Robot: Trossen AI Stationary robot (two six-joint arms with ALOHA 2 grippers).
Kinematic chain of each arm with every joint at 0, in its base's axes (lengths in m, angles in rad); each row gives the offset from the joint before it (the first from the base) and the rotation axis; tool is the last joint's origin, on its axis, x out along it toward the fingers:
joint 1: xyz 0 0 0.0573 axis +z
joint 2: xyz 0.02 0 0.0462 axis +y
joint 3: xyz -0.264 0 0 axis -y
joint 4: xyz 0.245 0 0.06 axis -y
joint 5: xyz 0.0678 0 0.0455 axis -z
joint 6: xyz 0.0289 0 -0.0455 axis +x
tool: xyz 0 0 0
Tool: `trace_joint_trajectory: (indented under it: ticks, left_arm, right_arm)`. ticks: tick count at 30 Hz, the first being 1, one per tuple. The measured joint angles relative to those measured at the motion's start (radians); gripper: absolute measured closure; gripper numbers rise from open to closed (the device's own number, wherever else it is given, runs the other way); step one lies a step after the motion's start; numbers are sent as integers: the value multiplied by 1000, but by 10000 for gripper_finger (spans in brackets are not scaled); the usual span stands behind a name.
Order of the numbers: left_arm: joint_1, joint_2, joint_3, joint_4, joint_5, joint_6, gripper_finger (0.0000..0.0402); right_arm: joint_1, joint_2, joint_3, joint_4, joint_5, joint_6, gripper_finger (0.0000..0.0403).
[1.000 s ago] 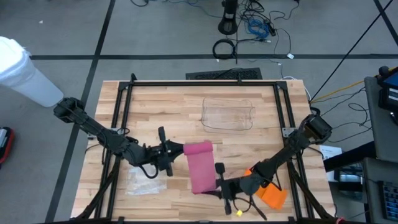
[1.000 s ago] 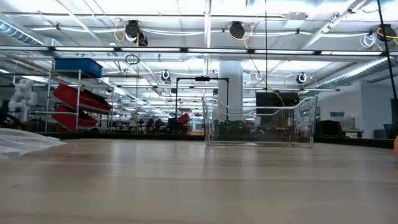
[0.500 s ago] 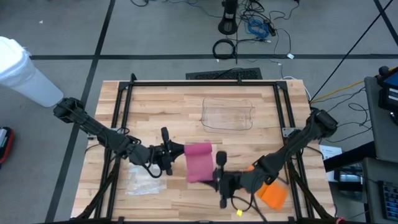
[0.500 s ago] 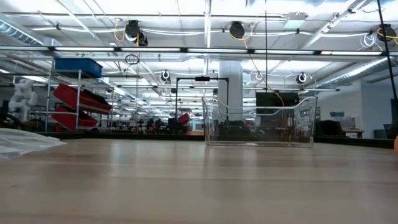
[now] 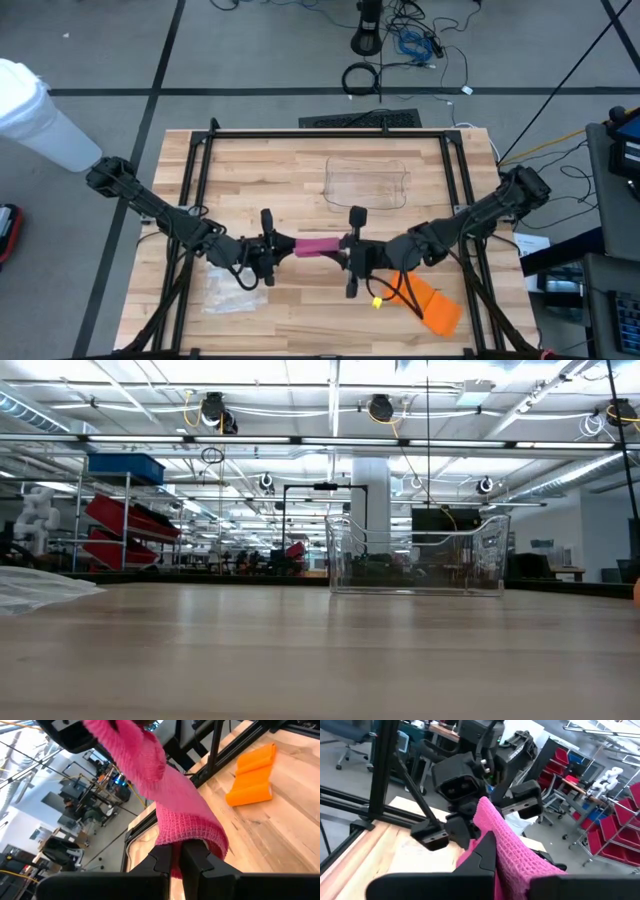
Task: Roll bandage
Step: Roll the pink bandage
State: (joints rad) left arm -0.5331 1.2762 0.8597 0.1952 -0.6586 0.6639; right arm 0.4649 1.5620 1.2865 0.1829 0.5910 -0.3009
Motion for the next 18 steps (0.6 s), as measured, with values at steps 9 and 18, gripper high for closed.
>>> trace_joint_trajectory:
  ticks: [9,18]
  left_arm:
    - [-8,0,0,-3,0,5,384]
    - [-58,0,22,-3,0,23,384]
  right_arm:
    - [-83,0,0,-94,14,88,403]
    - [-93,0,-18,-81,-2,204,364]
